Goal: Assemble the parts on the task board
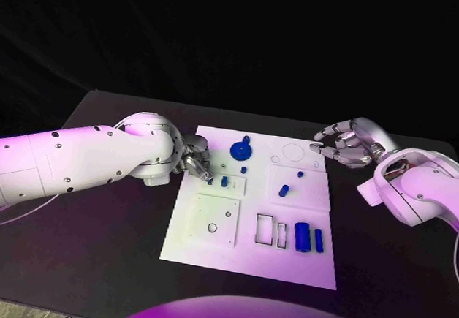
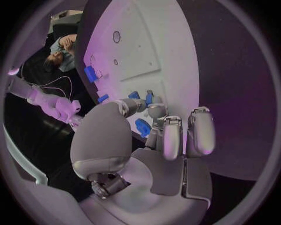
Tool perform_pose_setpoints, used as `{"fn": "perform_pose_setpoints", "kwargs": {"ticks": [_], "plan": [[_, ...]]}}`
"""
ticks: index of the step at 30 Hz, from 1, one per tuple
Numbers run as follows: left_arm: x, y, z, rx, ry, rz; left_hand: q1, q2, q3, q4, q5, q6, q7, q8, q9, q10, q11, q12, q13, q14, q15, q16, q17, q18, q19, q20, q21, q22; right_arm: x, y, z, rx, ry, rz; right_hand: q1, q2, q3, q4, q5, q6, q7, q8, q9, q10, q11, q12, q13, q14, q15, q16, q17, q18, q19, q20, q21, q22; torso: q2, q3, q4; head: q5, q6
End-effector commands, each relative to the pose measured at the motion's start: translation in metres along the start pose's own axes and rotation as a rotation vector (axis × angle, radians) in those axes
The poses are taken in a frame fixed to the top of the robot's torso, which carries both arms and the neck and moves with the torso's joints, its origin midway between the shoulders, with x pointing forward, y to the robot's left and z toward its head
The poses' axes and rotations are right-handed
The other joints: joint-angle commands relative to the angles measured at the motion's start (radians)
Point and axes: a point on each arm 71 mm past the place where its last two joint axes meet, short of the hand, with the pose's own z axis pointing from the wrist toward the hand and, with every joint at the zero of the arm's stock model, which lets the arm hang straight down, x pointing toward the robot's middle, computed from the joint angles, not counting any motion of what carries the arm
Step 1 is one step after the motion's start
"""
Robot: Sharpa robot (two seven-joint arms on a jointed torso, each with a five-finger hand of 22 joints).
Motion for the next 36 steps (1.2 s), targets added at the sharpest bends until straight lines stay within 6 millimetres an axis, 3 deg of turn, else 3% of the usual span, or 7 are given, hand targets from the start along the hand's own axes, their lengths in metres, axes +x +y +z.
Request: {"fn": "perform_pose_setpoints", "kwargs": {"ticks": [1,27,36], "plan": [[0.0025,-0.0014,0.0006,0.001,0.017,0.022,-0.007,0.008,0.121,-0.115,0.001,0.011,-0.021,0.010,0.112,0.005,-0.005,0.004,0.001,0.072,-0.010,0.007,0.126,-0.002,0.001,-0.003,0.004,0.002,0.0014,0.0009,-0.0003,-0.010,0.012,-0.003,-0.011,0.001,0.005,-0.001,0.005,-0.009,0.000,0.004,-0.001,-0.008,-0.001,-0.003,-0.001,0.075,-0.003,-0.007,0.138,0.011,-0.008,-0.001,-0.004,0.090,0.000,0.0000,0.0003,-0.002,-0.001],[0.0052,-0.0022,0.0011,-0.001,0.031,0.046,-0.020,0.005,0.123,-0.117,-0.001,0.012,-0.024,0.022,0.115,0.009,-0.007,0.009,0.002,0.073,-0.011,0.008,0.129,-0.002,0.002,-0.004,0.004,0.002,0.0012,0.0008,-0.0005,-0.010,0.012,-0.003,-0.012,0.000,0.007,-0.001,0.009,-0.009,0.000,0.006,-0.001,-0.008,-0.001,-0.004,-0.002,0.075,-0.004,-0.007,0.138,0.011,-0.008,-0.002,-0.006,0.089,0.000,0.0003,-0.0002,-0.001,-0.004],[0.0047,-0.0013,0.0019,-0.004,0.031,0.042,-0.098,-0.005,0.097,-0.089,-0.007,0.006,-0.032,0.044,0.106,0.011,-0.012,0.016,-0.005,0.073,-0.015,0.009,0.130,-0.003,0.002,-0.007,0.003,0.004,0.0009,0.0006,-0.0008,-0.010,0.010,-0.003,-0.012,0.000,0.007,-0.001,0.009,-0.009,0.000,0.006,-0.001,-0.008,-0.001,-0.004,-0.002,0.075,-0.004,-0.007,0.138,0.011,-0.009,-0.002,-0.007,0.089,0.000,0.0004,-0.0007,-0.003,-0.006]]}}
